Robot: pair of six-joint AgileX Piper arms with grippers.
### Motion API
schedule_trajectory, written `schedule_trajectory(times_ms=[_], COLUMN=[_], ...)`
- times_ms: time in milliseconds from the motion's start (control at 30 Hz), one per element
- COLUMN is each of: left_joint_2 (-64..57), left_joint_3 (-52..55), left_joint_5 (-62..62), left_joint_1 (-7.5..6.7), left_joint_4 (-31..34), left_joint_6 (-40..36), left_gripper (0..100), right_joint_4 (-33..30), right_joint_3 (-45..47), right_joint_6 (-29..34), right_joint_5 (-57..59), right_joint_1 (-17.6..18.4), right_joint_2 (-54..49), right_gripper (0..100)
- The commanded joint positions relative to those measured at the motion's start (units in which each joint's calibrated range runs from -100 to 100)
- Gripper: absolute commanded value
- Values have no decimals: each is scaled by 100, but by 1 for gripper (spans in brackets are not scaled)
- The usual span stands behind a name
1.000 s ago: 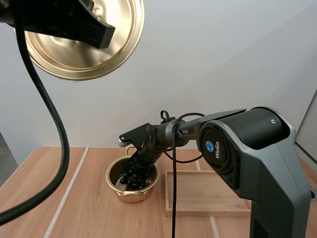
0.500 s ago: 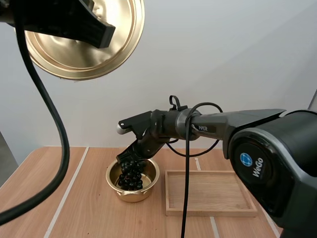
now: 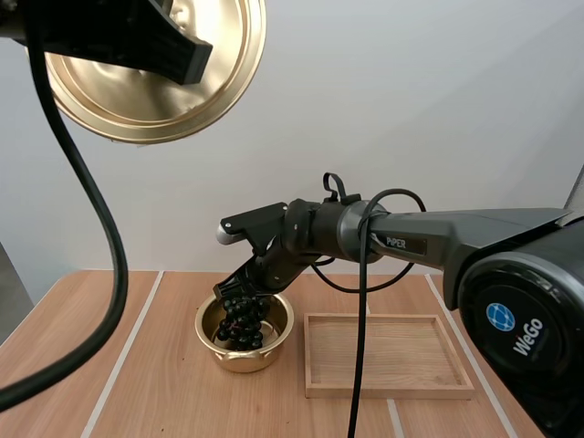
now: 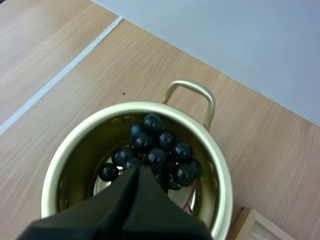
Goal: Open the lid, put the grape in the pot, and close it
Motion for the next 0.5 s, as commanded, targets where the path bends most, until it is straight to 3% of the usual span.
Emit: schedule_trajectory(times_ms=[0,167,467], left_joint_2=[-16,-16,-16], left_joint_3=[-35,-35,-35], left_joint_5=[-208,-147,29], left_joint_1=[-16,-16,-16], left_joint_4=[17,17,17], left_joint_6=[-29,-29,-29], left_gripper=[0,0,0], right_joint_4=[-12,-12,-686], right_joint_3=[46,32,32], right_joint_6=[-74,-153,-5], right_joint_5=[-522,-712,-931], right_joint_1=[109,152,54], right_joint_2=[64,528,1409], right_gripper=[0,0,0])
